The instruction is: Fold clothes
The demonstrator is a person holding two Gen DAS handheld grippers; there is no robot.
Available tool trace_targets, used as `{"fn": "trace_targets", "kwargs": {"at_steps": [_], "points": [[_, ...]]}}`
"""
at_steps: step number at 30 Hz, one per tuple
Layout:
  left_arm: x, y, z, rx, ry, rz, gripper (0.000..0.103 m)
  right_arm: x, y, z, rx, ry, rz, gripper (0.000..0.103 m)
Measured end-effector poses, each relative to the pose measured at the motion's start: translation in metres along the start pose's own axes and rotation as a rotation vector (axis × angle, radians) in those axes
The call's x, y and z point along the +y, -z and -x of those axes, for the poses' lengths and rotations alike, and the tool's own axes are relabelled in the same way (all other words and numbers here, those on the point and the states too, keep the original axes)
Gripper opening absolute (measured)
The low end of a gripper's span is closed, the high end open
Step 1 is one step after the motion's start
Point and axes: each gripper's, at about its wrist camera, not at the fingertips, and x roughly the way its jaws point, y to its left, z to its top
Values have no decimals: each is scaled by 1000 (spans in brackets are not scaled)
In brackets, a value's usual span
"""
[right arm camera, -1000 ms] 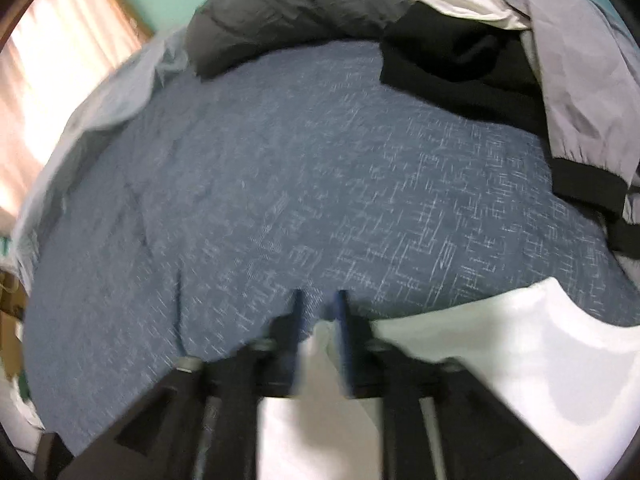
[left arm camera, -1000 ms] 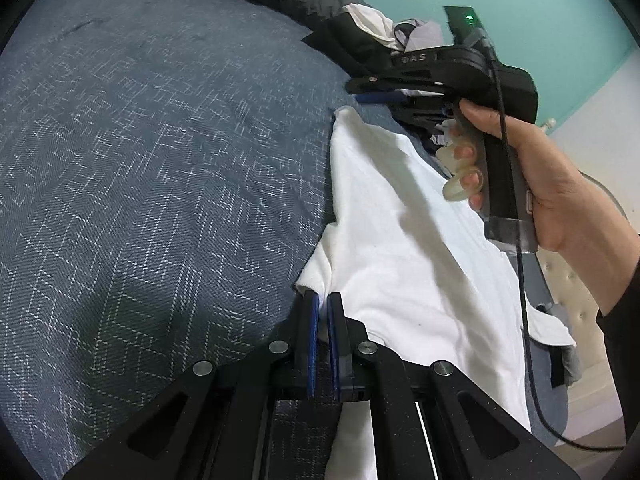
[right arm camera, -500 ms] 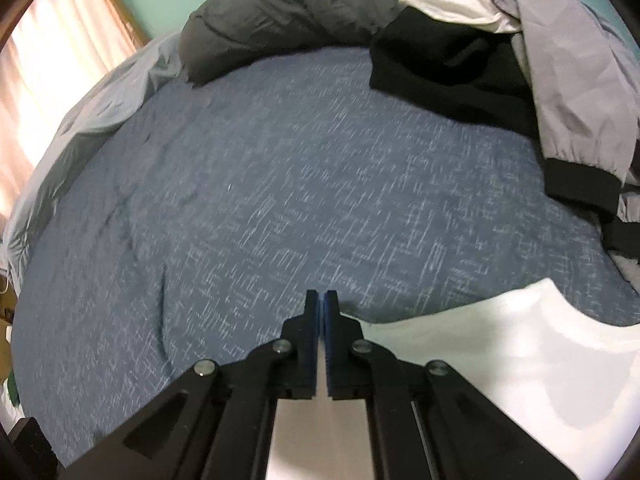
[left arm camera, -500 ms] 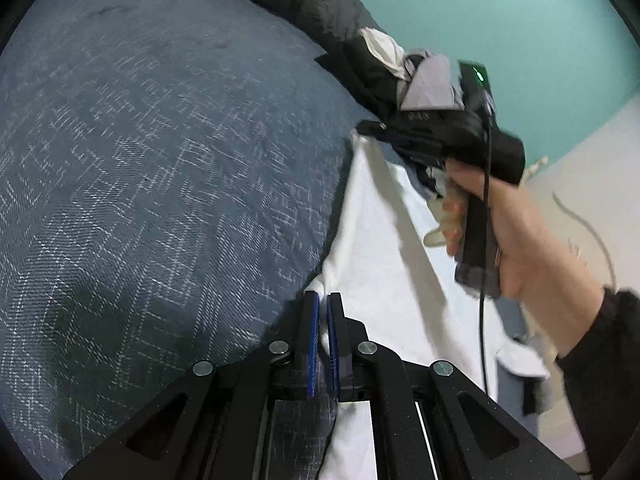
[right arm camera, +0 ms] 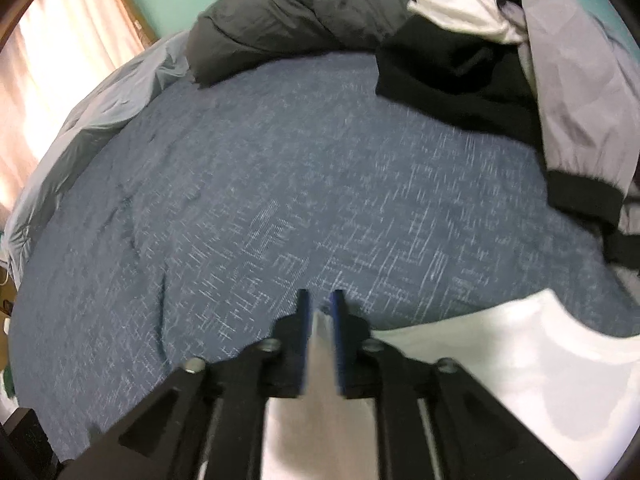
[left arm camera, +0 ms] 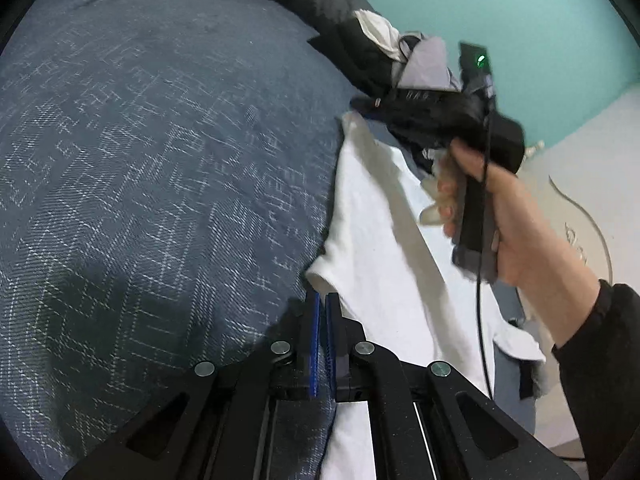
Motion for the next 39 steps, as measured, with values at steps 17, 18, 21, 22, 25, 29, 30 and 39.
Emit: {"fn": "trace_targets", "kwargs": {"at_steps": [17, 18, 21, 22, 25, 29, 30, 39], "points": [[5, -6, -21, 9, 21, 23, 4, -31, 72, 128, -131, -123, -48, 41], [8, -4, -16, 7, 25, 27, 4, -32, 75, 127, -130, -123, -51, 41], [10, -2, -14, 2, 40, 22, 4, -37, 81, 129, -124, -125, -61, 41], [8, -4, -16, 1, 41, 18, 4, -39, 82, 129, -122, -124, -64, 41], [5, -4, -18, -7, 47, 13, 4, -42, 85, 127, -120, -129, -81, 41], [-4, -3, -25, 5, 54, -23, 6, -45, 87, 126, -121, -126, -89, 41], [-5, -3, -26, 7, 54, -28, 6, -45, 87, 127, -122, -125, -90, 41], [-7, -4, -24, -10, 90, -40, 4, -47, 93, 128, -106, -124, -92, 41]]}}
